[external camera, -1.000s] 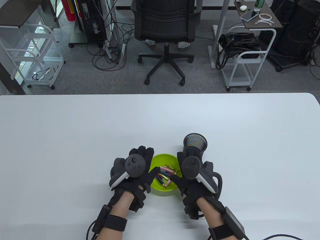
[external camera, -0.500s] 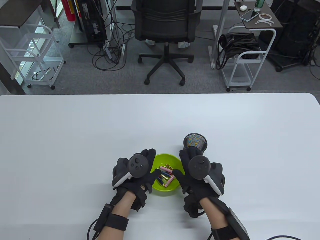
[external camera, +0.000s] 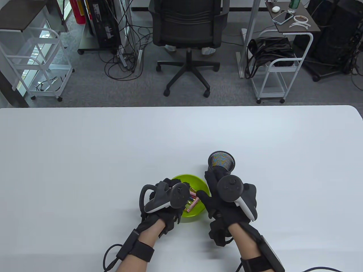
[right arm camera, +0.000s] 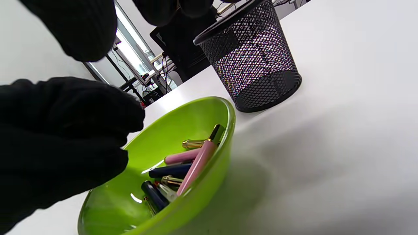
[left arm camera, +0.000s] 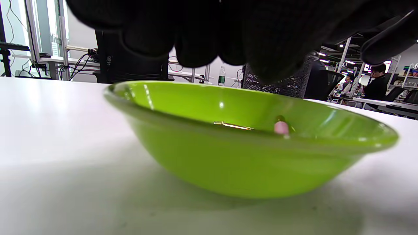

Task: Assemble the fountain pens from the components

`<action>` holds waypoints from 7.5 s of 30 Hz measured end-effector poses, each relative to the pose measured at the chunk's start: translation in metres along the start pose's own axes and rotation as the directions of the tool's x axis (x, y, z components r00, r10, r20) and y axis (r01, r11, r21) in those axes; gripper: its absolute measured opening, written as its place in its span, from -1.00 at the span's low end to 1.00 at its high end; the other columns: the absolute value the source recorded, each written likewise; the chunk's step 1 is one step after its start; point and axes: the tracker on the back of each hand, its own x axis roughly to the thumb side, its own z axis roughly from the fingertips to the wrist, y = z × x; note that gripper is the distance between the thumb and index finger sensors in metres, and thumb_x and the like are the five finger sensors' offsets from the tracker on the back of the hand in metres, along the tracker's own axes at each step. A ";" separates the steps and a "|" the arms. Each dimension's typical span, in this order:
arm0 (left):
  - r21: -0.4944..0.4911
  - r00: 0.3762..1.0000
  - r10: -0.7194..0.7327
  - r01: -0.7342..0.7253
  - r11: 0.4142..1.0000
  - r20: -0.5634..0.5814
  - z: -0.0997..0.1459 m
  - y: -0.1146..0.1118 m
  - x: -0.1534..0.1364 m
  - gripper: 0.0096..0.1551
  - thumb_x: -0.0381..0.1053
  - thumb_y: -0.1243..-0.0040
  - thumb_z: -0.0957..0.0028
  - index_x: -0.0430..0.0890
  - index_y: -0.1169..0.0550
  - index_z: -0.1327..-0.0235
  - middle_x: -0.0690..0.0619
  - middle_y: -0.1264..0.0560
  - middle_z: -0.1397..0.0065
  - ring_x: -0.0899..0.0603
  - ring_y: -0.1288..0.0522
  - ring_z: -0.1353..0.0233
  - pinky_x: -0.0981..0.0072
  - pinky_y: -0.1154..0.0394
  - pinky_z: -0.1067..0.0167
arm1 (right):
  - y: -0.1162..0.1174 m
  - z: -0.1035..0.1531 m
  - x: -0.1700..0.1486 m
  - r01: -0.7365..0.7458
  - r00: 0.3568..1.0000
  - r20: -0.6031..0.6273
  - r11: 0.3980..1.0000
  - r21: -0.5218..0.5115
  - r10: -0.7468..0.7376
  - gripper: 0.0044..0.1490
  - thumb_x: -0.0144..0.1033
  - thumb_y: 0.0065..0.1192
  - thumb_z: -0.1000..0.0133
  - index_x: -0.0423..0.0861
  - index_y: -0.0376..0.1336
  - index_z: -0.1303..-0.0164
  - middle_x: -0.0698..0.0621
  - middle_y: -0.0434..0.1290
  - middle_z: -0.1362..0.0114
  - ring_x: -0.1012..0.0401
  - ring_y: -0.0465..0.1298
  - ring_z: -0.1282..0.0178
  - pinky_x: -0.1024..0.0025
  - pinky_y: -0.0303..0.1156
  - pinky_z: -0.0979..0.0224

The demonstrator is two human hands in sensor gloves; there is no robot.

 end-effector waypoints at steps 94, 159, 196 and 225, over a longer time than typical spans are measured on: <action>0.051 0.936 0.279 -0.274 0.960 -0.217 -0.003 0.037 -0.031 -0.51 0.20 -0.37 0.00 -0.16 -0.68 0.09 0.11 -0.68 0.34 -0.09 -0.66 0.22 -0.03 -0.57 0.20 | -0.010 -0.003 -0.019 0.054 0.992 -0.117 0.996 0.068 -0.045 -0.12 0.03 0.36 -0.02 -0.06 0.18 -0.52 -0.10 0.12 -0.66 -0.15 0.17 -0.59 -0.14 0.32 -0.36; 0.410 0.582 0.789 -0.681 0.606 -0.199 0.069 0.024 -0.123 -0.52 0.08 -0.23 -0.09 -0.20 -0.61 -0.10 -0.07 -0.68 0.11 -0.22 -0.63 0.06 -0.14 -0.52 0.08 | 0.078 -0.043 0.092 -0.749 0.649 -0.014 0.643 0.162 0.760 -0.40 -0.10 0.54 0.04 -0.09 0.46 -0.17 -0.05 0.58 -0.16 0.14 0.63 0.30 0.31 0.51 0.48; 0.255 0.700 0.680 -0.632 0.732 -0.218 0.055 0.011 -0.098 -0.51 0.10 -0.23 -0.10 -0.20 -0.62 -0.10 -0.06 -0.68 0.11 -0.22 -0.63 0.05 -0.14 -0.52 0.08 | 0.016 0.002 0.068 -0.218 0.961 0.185 0.974 0.055 0.204 -0.05 -0.22 0.42 -0.02 -0.05 0.02 -0.57 -0.03 0.51 -0.20 0.18 0.62 0.30 0.25 0.64 0.30; 0.280 0.352 0.918 -0.876 0.392 -0.184 0.056 -0.009 -0.111 -0.51 0.14 -0.23 -0.10 -0.18 -0.64 -0.08 0.01 -0.75 0.10 -0.17 -0.71 0.10 -0.08 -0.59 0.13 | -0.003 0.013 0.027 0.135 0.957 0.268 0.987 -0.086 -0.107 -0.53 -0.20 0.51 0.09 0.03 0.45 -0.04 0.03 0.71 0.01 0.16 0.74 0.31 0.31 0.64 0.46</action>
